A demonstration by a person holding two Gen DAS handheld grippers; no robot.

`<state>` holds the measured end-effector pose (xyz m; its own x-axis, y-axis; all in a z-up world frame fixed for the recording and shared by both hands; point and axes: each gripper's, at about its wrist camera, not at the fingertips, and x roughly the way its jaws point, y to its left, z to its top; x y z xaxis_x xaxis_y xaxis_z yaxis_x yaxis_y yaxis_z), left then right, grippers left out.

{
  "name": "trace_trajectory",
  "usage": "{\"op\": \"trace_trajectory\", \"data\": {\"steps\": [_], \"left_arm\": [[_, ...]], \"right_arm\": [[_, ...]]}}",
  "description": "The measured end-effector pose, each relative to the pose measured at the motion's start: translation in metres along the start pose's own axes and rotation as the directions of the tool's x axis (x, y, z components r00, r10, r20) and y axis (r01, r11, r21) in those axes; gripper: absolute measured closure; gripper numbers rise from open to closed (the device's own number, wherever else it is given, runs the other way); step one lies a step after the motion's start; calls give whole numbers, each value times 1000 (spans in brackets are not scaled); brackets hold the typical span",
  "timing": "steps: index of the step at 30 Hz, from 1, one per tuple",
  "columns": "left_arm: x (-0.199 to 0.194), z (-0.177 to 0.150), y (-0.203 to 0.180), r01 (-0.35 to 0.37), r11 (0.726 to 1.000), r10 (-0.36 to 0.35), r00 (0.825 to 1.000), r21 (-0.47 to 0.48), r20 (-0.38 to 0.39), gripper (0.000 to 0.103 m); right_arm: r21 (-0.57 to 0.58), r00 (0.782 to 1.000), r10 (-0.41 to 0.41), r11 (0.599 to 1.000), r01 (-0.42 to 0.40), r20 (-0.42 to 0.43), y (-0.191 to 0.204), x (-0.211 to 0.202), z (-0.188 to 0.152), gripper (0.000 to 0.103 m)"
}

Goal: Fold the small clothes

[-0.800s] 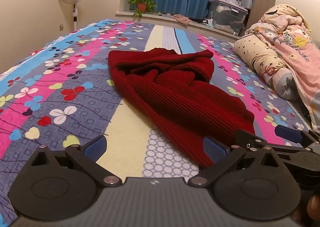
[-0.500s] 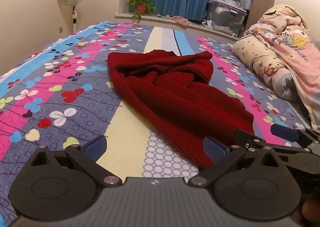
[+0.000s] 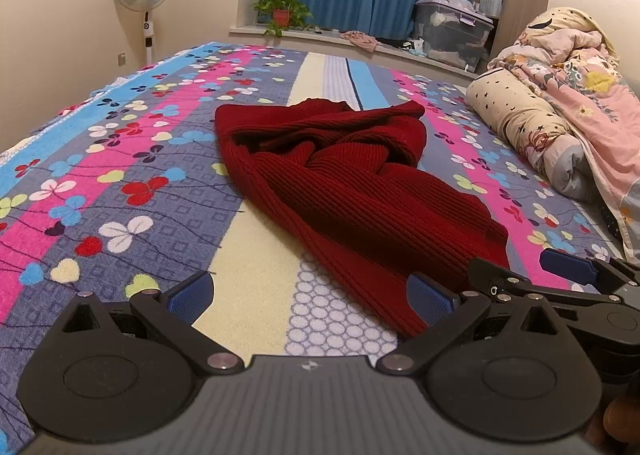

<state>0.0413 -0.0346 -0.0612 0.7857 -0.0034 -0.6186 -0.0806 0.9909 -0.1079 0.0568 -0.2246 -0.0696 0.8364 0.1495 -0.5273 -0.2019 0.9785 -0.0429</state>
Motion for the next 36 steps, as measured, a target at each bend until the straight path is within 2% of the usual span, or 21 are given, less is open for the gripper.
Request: {"op": "trace_trajectory", "data": {"steps": [14,16,23,26,29,30,31,32,33,34,36], "left_arm": [[0,-1,0,0,1000,0,1000,2,2,0],[0,-1,0,0,1000,0,1000,2,1,0],[1,-2,1,-1,1000,1,1000,10,13,0],[2,-6,4,-19,1000,18,999,25,34,0],[7,-9,8,-30,998,28,999,48,38,2],[10,-10,11,-38,998,36,999,51,41,7],[13,-10,13,-44,997,42,998,57,42,18],[19,-10,16,-50,996,47,998,67,37,25],[24,-8,18,-44,996,42,999,75,26,42],[30,-7,20,-33,997,32,999,77,16,56],[42,-3,22,-19,997,18,1000,75,8,64]], "right_arm": [[22,1000,14,1000,-15,1,-2,0,-1,20],[38,999,26,999,-25,-20,-1,0,-1,20],[51,1000,29,998,-29,1,-2,1,-3,21],[93,1000,-8,996,6,19,-13,0,4,25],[175,999,-28,984,24,20,-30,1,12,40],[193,1000,-27,981,23,16,-34,2,14,51],[206,999,-22,978,17,23,-37,3,16,63],[210,1000,-18,978,13,19,-39,4,18,68],[221,1000,-8,975,6,10,-40,5,20,76],[221,1000,-6,975,2,14,-41,6,22,79],[228,1000,5,974,-9,18,-43,6,28,79]]}}
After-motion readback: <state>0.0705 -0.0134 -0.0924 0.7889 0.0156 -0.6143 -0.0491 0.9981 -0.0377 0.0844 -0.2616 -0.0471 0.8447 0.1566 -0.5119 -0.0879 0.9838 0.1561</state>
